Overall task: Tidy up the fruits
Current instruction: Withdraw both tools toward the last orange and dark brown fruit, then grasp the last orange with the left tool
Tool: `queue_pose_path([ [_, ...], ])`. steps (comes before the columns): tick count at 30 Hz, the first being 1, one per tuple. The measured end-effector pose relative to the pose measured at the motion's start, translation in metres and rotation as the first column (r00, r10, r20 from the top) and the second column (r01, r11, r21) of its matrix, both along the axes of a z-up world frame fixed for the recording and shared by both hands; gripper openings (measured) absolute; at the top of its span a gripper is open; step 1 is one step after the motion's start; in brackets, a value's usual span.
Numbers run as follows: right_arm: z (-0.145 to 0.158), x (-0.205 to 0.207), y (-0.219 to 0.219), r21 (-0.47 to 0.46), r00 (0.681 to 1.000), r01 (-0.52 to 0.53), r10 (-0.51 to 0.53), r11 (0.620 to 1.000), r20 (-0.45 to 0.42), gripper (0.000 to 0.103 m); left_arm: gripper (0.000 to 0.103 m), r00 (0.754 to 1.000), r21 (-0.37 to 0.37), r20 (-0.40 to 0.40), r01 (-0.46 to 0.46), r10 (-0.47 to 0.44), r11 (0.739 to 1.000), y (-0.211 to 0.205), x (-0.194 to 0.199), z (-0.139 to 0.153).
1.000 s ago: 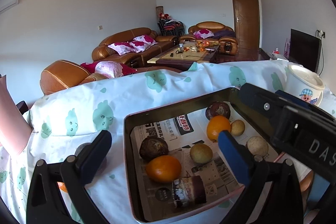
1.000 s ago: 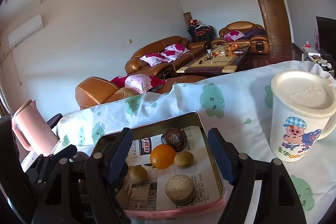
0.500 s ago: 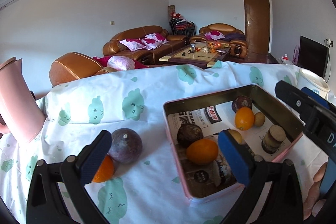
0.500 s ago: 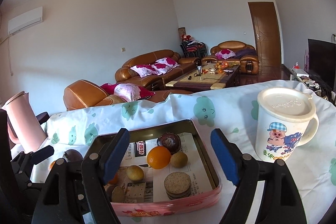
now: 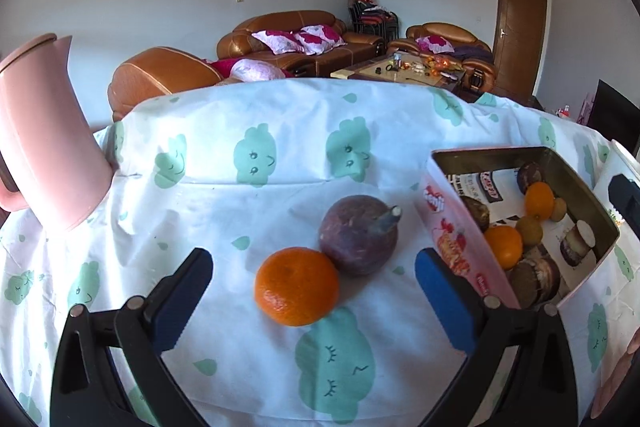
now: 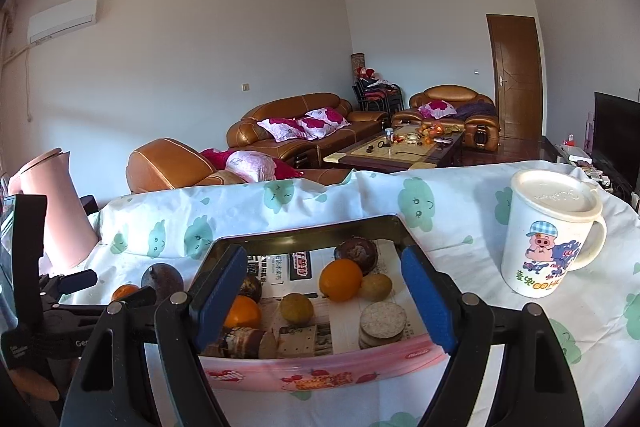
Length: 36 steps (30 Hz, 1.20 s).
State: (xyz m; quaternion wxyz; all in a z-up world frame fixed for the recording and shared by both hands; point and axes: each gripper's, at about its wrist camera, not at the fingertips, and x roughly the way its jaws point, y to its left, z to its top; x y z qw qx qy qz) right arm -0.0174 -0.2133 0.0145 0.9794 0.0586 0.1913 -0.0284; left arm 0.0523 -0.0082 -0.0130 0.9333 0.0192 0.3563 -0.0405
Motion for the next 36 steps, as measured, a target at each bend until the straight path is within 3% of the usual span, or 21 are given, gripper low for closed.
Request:
queue_pose_path([
  [8, -0.003, -0.003, 0.037, -0.013, 0.998, -0.060, 0.060, 0.998, -0.022, 0.081, 0.103, 0.995, -0.020, -0.097, -0.029, 0.027, 0.999, 0.024, 0.017, -0.014],
  [14, -0.008, 0.005, 0.064, 0.029, 0.993, -0.095, 0.096, 0.995, -0.064, 0.081, 0.101, 0.989, -0.049, -0.149, -0.012, 0.004, 0.999, 0.029, 0.024, -0.022],
  [17, -0.010, 0.009, 0.075, 0.052, 0.991, -0.105, 0.109, 0.993, -0.074, 0.081, 0.086, 0.985, -0.079, -0.168, 0.015, -0.028, 0.997, 0.034, 0.026, -0.025],
  [18, -0.011, 0.010, 0.079, 0.055, 0.990, -0.110, 0.114, 0.992, -0.078, 0.081, 0.075, 0.982, -0.099, -0.183, 0.030, -0.048, 0.995, 0.035, 0.028, -0.027],
  [20, -0.011, 0.012, 0.088, 0.051, 0.989, -0.118, 0.121, 0.992, -0.079, 0.081, 0.068, 0.982, -0.101, -0.180, 0.042, -0.060, 0.994, 0.037, 0.028, -0.027],
  [23, -0.011, 0.014, 0.096, 0.042, 0.989, -0.124, 0.127, 0.991, -0.077, 0.081, 0.051, 0.983, -0.099, -0.171, 0.056, -0.073, 0.993, 0.040, 0.027, -0.026],
  [26, -0.012, 0.018, 0.103, 0.036, 0.988, -0.120, 0.123, 0.992, -0.091, 0.081, 0.050, 0.983, -0.067, -0.169, 0.063, -0.074, 0.996, 0.047, 0.025, -0.025],
  [29, -0.014, 0.027, 0.112, 0.033, 0.985, -0.132, 0.135, 0.991, -0.103, 0.081, 0.050, 0.989, 0.038, -0.148, -0.004, 0.009, 0.999, 0.059, 0.024, -0.024],
  [33, -0.016, 0.044, 0.133, 0.012, 0.978, -0.166, 0.166, 0.986, -0.129, 0.081, 0.050, 0.984, -0.004, -0.159, -0.077, 0.075, 0.997, 0.092, 0.026, -0.024],
  [36, -0.020, 0.062, 0.151, -0.014, 0.965, -0.200, 0.195, 0.980, -0.173, 0.081, 0.050, 0.983, 0.028, -0.141, -0.113, 0.116, 0.993, 0.103, 0.024, -0.025],
])
